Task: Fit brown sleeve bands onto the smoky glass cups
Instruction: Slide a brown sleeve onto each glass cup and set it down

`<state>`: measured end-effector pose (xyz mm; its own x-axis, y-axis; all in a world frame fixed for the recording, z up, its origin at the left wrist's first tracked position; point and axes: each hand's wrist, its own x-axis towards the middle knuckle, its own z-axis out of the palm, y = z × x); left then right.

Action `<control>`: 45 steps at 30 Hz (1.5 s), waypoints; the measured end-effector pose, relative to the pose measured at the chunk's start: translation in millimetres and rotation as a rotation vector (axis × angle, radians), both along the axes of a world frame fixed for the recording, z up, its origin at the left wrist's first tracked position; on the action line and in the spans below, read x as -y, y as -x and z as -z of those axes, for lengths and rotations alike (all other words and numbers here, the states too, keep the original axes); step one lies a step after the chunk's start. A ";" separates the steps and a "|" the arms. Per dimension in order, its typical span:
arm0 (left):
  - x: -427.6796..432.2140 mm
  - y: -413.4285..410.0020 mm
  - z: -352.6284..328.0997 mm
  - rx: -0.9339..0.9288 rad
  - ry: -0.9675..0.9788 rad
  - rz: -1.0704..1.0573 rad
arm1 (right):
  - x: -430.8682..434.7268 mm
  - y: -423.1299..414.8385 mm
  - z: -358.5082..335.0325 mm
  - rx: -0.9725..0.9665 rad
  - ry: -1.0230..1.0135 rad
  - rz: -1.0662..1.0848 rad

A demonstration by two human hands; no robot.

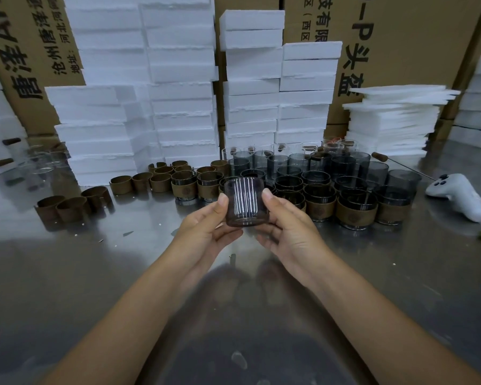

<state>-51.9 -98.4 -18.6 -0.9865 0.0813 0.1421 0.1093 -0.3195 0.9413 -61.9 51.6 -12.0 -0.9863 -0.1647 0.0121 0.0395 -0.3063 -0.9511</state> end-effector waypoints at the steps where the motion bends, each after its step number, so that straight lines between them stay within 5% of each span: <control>1: 0.5 0.7 0.2 0.008 -0.011 0.006 | -0.6 0.7 0.4 -0.002 0.004 -0.010; 15: 0.9 3.2 4.4 0.017 0.159 -0.098 | 4.0 -5.1 -0.2 -0.028 -0.179 0.050; 29: 3.4 2.5 0.9 -0.025 0.064 -0.029 | -2.1 -1.8 -2.2 -0.063 -0.019 0.018; 39: 2.9 3.3 2.2 -0.117 0.391 -0.120 | -0.5 4.1 1.1 0.030 -0.112 0.032; 45: 2.5 6.5 3.8 -0.067 0.302 -0.157 | 2.3 3.2 3.9 -0.040 -0.205 -0.010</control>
